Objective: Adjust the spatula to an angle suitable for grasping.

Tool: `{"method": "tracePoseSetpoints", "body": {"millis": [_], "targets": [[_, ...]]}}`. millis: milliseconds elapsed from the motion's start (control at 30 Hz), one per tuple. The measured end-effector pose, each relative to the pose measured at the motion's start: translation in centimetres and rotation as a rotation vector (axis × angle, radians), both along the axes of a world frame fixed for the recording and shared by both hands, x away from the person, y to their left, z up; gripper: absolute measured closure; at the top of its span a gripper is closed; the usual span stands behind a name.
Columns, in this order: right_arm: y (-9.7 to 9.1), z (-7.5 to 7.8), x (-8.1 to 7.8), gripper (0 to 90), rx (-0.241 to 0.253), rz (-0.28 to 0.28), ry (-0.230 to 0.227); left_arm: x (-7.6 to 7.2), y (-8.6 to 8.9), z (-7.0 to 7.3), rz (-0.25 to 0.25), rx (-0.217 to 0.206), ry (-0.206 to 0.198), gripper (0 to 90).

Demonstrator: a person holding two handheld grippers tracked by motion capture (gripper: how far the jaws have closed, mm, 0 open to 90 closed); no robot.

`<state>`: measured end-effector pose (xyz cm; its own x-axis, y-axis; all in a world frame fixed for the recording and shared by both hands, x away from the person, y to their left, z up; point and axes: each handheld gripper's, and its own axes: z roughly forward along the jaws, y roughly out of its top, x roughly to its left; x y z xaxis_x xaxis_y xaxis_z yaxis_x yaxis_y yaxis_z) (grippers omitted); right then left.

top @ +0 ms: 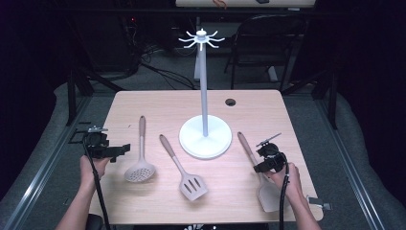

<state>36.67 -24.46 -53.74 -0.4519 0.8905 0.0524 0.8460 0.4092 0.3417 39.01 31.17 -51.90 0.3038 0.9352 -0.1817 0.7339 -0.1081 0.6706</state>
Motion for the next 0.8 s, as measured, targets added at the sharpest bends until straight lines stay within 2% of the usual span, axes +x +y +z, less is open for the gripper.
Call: {"method": "tracePoseSetpoints", "body": {"millis": [33, 100, 133, 167, 200, 233, 267, 367, 433, 467, 500, 533, 567, 800], "targets": [[0.28, -0.40, 0.04, 72.9, -0.018, 0.006, 0.007, 0.00, 0.04, 0.01, 0.000, -0.001, 0.002, 3.0], [0.39, -0.51, 0.04, 73.7, -0.029, 0.017, 0.017, 0.00, 0.10, 0.01, 0.003, -0.005, 0.005, 3.0], [0.54, -0.72, -0.09, 74.5, -0.008, -0.009, -0.004, 0.02, 0.11, -0.01, 0.003, -0.004, 0.004, 3.0], [0.41, -0.52, 0.06, 76.9, -0.004, 0.003, 0.031, 0.01, 0.06, -0.01, 0.004, -0.003, 0.002, 3.0], [0.53, -0.56, 0.03, 77.4, 0.010, 0.004, 0.034, 0.01, 0.06, -0.01, 0.004, -0.003, 0.002, 3.0], [0.65, -0.50, 0.01, 77.4, 0.003, 0.017, 0.039, 0.00, 0.06, 0.01, -0.001, -0.001, 0.002, 3.0], [0.84, -0.62, -0.08, 77.4, -0.001, 0.002, 0.021, 0.00, 0.06, 0.01, -0.001, -0.001, 0.002, 3.1], [0.71, -0.46, 0.03, 77.0, -0.012, 0.021, 0.039, 0.00, 0.06, -0.01, 0.000, -0.003, 0.003, 3.1], [0.58, -0.55, 0.06, 75.1, 0.001, 0.014, 0.043, 0.01, 0.03, -0.03, 0.000, -0.001, 0.001, 3.1], [0.58, -0.64, 0.09, 72.0, -0.010, 0.010, 0.049, 0.02, 0.00, -0.03, -0.001, -0.001, 0.001, 3.1], [0.58, -0.78, 0.13, 72.6, -0.022, 0.011, 0.066, 0.02, -0.02, -0.04, -0.001, -0.001, 0.002, 3.1], [0.58, -0.78, 0.13, 72.6, -0.022, 0.011, 0.066, 0.02, -0.02, -0.04, -0.001, -0.001, 0.002, 3.1], [0.65, -0.85, 0.08, 76.5, -0.010, 0.011, 0.066, 0.02, -0.05, -0.03, -0.002, 0.000, 0.003, 3.1], [0.30, -0.65, 0.15, 78.8, -0.020, -0.041, 0.054, 0.00, 0.00, 0.01, -0.002, 0.002, 0.000, 3.1]]}}
